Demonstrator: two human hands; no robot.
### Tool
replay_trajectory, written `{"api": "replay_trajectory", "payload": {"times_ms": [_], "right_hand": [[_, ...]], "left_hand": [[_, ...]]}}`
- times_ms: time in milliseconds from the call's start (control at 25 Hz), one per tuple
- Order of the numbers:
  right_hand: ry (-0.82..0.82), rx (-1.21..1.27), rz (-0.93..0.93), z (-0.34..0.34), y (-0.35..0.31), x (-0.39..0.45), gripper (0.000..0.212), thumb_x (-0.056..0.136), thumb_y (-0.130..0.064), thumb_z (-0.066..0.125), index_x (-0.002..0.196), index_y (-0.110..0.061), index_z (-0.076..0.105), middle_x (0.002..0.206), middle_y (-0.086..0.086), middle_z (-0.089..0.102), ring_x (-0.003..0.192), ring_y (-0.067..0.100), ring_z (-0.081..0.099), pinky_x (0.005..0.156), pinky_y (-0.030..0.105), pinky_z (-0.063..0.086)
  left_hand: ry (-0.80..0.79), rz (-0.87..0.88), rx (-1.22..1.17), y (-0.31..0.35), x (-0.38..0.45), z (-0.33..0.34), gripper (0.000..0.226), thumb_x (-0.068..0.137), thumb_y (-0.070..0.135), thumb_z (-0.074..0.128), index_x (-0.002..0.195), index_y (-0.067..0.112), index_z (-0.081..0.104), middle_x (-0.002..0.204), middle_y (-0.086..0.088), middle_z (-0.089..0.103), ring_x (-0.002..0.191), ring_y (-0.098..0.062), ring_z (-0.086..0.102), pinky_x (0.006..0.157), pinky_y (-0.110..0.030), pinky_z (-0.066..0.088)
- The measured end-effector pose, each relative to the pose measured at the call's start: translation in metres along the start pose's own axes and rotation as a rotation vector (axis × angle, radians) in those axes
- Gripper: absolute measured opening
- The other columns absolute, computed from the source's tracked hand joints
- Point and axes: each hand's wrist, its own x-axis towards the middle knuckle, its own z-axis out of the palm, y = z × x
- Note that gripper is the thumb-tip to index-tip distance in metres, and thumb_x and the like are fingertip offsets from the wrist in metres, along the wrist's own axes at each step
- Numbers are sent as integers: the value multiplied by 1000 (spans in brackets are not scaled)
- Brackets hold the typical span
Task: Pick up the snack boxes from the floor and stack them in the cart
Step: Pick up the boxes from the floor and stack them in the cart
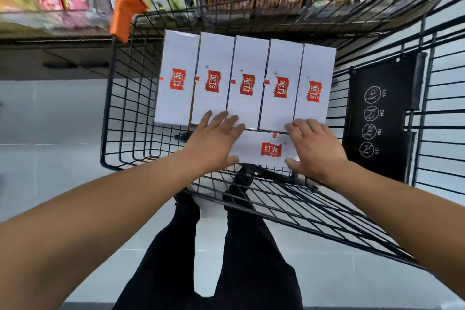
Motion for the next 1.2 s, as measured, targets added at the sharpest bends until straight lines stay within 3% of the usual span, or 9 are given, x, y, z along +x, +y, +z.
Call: {"api": "replay_trajectory", "payload": {"times_ms": [160, 360, 520, 640, 800, 960, 1200], "right_hand": [[110, 107, -77, -80, -80, 15, 72, 86, -46, 58, 146, -14, 35, 150, 9, 37, 141, 32, 27, 117, 43, 22], [205, 12, -307, -161, -249, 27, 64, 86, -43, 56, 140, -11, 40, 144, 11, 42, 134, 33, 33, 114, 42, 28], [231, -112, -525, -190, -432, 29, 63, 78, -48, 58, 129, -11, 50, 130, 8, 48, 125, 31, 42, 106, 43, 37], [229, -171, -619, -193, -559, 23, 66, 73, -54, 48, 125, -12, 53, 126, 8, 51, 121, 31, 46, 103, 44, 39], [210, -217, -747, -192, -717, 4, 59, 82, -49, 54, 128, -13, 50, 128, 7, 51, 121, 30, 45, 103, 41, 38], [148, -242, -924, -193, -861, -5, 61, 87, -46, 55, 137, -14, 41, 137, 6, 45, 126, 28, 42, 106, 37, 35], [83, -189, -1040, -190, -1026, 38, 63, 88, -43, 56, 142, -13, 40, 143, 5, 42, 132, 28, 38, 109, 40, 36]], "left_hand": [[204, -205, -256, -41, -74, -41, 75, 85, 53, 55, 148, 19, 31, 156, -7, 30, 143, -27, 26, 117, -44, 21], [451, -536, -511, -120, -224, -38, 70, 84, 46, 60, 143, 13, 41, 149, -12, 40, 137, -28, 38, 114, -39, 28], [594, -839, -626, -197, -379, 15, 71, 85, 45, 61, 146, 20, 36, 154, -6, 34, 141, -23, 32, 115, -37, 27], [673, -1005, -687, -238, -486, 62, 69, 86, 44, 60, 146, 17, 36, 153, -8, 35, 141, -24, 31, 116, -33, 24], [774, -1235, -825, -275, -623, 127, 68, 88, 40, 61, 146, 13, 37, 154, -9, 33, 142, -22, 29, 114, -26, 19], [875, -1505, -933, -304, -741, 198, 68, 87, 40, 62, 145, 15, 37, 153, -7, 36, 140, -23, 34, 113, -30, 25], [944, -1791, -1034, -378, -850, 266, 72, 87, 40, 63, 147, 14, 33, 151, -7, 39, 138, -25, 36, 111, -34, 29]]}}
